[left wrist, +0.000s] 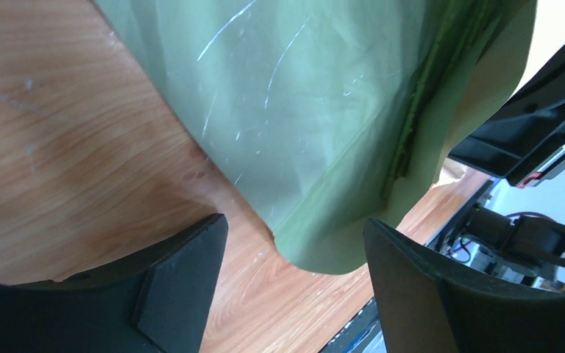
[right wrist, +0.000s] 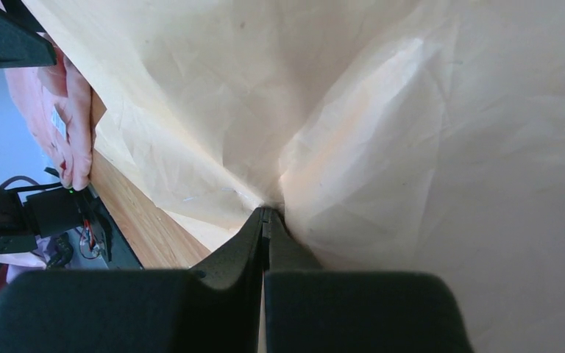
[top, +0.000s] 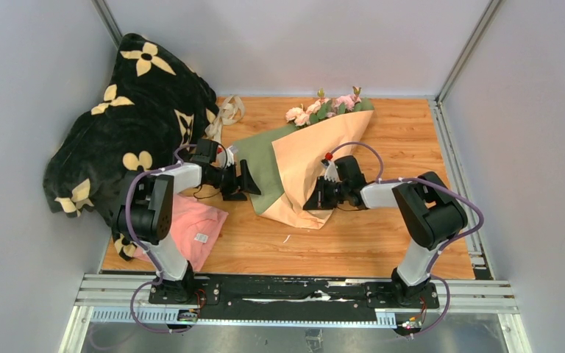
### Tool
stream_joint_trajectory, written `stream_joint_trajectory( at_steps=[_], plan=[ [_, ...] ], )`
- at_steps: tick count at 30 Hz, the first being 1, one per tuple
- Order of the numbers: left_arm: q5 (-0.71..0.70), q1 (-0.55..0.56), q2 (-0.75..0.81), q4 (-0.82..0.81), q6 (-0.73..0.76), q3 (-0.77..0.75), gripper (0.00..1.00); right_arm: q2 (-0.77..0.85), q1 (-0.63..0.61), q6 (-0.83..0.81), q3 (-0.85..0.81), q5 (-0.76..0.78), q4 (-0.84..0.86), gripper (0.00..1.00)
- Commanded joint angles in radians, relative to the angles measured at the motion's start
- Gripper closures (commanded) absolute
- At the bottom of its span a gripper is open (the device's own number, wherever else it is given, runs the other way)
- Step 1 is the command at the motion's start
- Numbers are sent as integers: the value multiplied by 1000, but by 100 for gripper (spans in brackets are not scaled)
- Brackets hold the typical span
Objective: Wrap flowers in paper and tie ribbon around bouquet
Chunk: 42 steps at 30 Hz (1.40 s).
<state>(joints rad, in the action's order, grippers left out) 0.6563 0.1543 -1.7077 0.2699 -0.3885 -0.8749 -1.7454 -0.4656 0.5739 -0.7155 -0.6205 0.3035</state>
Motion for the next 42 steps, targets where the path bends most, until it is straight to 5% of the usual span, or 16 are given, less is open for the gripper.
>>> stream_joint_trajectory(
  at_steps=[1, 13, 19, 26, 34, 42],
  plan=[
    [-29, 27, -101, -37, -16, 33, 24, -38, -44, -83, 10, 156, -169, 100],
    [18, 47, -74, -55, -12, 9, 100, -54, -49, -81, 6, 134, -144, 100],
    [45, 99, 71, -34, 56, -31, 100, -95, -46, -50, -2, 125, -97, 100],
    [-16, 300, 204, 8, 194, -131, 100, -144, -38, 23, 10, 97, -6, 100],
    [-88, 531, 96, 70, 276, -345, 100, -170, -32, 109, 18, 69, 96, 100],
    [-145, 589, -72, 27, 311, -392, 100, -71, -19, 241, 100, 100, 234, 100]
  ],
)
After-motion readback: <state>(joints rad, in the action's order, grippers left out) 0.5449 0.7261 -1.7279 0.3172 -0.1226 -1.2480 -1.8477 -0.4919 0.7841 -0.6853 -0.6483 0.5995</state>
